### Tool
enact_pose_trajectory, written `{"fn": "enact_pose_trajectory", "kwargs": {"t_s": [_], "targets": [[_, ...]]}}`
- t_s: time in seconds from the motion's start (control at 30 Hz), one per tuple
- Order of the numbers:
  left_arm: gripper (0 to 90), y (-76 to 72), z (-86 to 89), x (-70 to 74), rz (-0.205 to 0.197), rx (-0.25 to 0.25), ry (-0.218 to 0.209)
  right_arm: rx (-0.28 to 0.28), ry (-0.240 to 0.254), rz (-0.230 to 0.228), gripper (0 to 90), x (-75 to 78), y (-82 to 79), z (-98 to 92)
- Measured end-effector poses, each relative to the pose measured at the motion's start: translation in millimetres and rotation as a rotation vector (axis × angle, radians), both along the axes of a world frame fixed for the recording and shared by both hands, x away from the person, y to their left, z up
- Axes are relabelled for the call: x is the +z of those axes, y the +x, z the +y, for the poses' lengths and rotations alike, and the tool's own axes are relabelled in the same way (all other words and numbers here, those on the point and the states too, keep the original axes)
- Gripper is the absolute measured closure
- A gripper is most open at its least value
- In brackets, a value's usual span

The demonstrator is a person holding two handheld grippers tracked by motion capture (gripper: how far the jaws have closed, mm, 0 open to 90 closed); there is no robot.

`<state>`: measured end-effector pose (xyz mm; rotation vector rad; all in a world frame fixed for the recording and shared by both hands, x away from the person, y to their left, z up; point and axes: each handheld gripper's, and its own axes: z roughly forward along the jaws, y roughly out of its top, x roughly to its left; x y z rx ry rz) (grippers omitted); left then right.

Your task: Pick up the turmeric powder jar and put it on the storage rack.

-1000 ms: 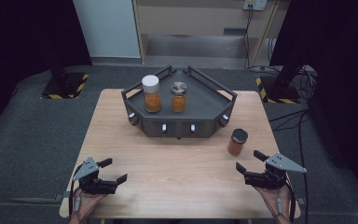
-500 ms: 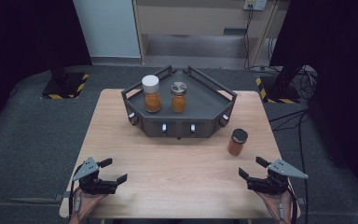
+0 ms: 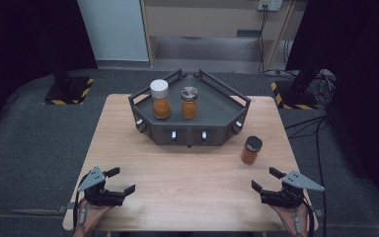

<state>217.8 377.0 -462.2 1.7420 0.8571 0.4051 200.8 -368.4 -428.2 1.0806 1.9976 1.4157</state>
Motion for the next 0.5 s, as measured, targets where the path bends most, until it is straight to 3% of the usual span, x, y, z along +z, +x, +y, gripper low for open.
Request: {"fn": "enact_pose_trajectory", "kwargs": {"t_s": [0.5], "targets": [[3.4,1.2,1.5,-1.3,0.006,0.005,-0.012,0.004,0.007,0.011,12.8,-0.8,1.6,-0.8]]}}
